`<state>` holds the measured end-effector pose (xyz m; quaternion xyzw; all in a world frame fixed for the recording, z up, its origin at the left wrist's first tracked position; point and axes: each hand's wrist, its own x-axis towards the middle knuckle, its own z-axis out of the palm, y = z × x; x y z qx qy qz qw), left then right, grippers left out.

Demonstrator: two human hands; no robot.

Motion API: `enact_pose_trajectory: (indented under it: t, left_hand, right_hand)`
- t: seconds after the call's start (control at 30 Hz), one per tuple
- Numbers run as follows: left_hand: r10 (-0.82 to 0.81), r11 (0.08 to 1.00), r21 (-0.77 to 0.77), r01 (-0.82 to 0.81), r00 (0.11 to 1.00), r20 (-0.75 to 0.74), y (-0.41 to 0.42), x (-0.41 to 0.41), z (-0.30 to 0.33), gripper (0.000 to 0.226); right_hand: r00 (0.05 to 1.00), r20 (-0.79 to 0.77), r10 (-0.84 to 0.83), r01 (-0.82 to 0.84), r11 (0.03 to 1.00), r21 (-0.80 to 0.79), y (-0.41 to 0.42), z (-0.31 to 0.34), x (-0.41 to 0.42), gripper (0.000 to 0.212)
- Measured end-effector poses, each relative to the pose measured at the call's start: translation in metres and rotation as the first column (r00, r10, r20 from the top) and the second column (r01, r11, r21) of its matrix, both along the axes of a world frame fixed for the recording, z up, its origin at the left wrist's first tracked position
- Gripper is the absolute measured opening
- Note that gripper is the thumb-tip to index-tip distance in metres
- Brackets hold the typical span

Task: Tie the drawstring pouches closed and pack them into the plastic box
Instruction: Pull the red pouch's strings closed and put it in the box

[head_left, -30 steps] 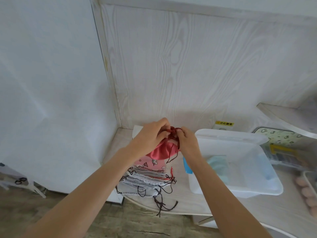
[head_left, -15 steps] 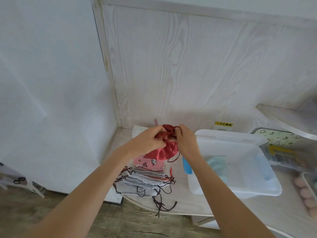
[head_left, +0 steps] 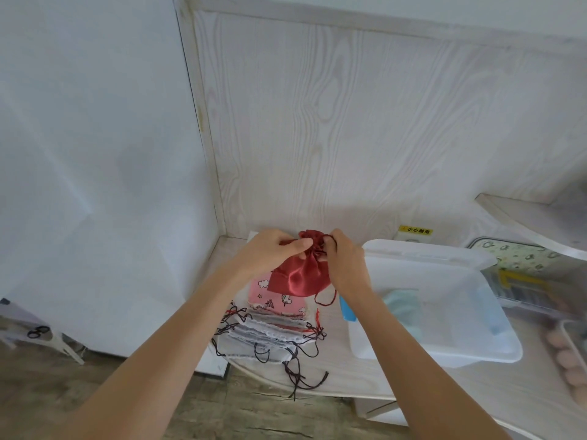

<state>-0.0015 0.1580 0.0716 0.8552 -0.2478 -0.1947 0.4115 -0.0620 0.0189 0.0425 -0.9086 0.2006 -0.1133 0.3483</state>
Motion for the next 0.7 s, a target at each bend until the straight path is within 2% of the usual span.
enact_pose_trajectory:
  t: [0.07,0.13,0.2,0.27,0.4,0.57,0.63,0.7]
  left_hand:
    - [0.105,0.992,-0.088,-0.094,0.986,0.131,-0.003,-0.002,-0.007,0.018]
    - [0.065,0.994,-0.097,-0.044,0.970,0.234,-0.006,-0.006,-0.010,0.015]
    - [-0.006,0.996,-0.078,0.030,0.955,0.295,-0.009,-0.008,-0.012,0.022]
    - [0.008,0.996,-0.086,0.022,0.942,0.335,-0.008,-0.009,-0.011,0.026]
    - [0.035,0.998,-0.054,-0.013,0.904,0.426,0.000,-0.009,-0.014,0.025]
    - [0.048,0.989,0.102,-0.104,0.894,0.445,0.007,-0.006,-0.017,0.022]
    - [0.025,0.991,0.115,-0.073,0.929,0.370,0.003,-0.007,-0.020,0.017]
    - [0.046,0.996,0.066,-0.063,0.972,0.229,-0.002,-0.008,-0.022,0.020]
  right_hand:
    - [0.999,0.032,-0.031,0.029,0.998,0.064,0.001,0.001,0.000,0.022]
    - [0.999,0.020,-0.041,0.039,0.994,0.100,0.002,0.003,-0.001,0.022]
    - [1.000,0.000,-0.027,0.027,0.992,0.120,0.001,0.003,-0.002,0.022]
    - [1.000,0.003,-0.020,0.019,0.986,0.163,0.000,0.003,-0.003,0.024]
    - [0.991,0.046,-0.124,0.092,0.896,0.435,-0.010,0.009,-0.005,0.025]
    - [0.992,0.045,-0.121,0.079,0.847,0.526,-0.015,0.012,-0.005,0.024]
    - [0.994,0.051,-0.094,0.052,0.839,0.541,-0.011,0.012,-0.006,0.022]
    - [0.997,0.058,-0.046,0.009,0.856,0.517,-0.009,0.013,-0.007,0.022]
